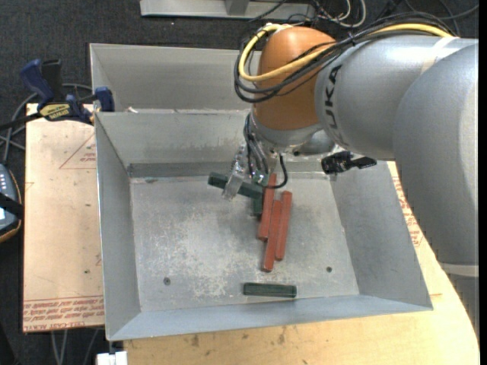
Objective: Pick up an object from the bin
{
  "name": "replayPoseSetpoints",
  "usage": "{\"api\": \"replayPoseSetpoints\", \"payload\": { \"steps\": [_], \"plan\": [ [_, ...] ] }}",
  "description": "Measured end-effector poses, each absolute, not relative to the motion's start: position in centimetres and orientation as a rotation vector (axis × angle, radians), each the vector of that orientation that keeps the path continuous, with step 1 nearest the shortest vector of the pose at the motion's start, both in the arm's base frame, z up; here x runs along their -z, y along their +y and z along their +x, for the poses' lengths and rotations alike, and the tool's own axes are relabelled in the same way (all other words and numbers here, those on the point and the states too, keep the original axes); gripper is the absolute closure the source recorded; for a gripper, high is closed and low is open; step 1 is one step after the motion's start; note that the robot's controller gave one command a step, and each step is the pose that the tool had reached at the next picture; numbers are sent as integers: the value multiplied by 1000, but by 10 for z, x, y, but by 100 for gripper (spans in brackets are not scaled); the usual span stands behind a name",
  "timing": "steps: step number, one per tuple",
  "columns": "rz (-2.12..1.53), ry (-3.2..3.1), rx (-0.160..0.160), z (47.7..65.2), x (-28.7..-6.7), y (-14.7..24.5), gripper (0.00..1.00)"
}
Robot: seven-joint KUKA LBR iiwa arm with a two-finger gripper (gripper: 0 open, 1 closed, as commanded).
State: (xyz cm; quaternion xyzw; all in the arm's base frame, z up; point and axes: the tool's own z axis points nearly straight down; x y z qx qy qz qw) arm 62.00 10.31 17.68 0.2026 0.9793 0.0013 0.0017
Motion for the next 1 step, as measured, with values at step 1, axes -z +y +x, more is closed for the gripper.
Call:
{"api": "replayPoseSetpoints", "payload": {
  "steps": [1],
  "plan": [
    [633,3073,-4,621,-195,103,100]
  ]
}}
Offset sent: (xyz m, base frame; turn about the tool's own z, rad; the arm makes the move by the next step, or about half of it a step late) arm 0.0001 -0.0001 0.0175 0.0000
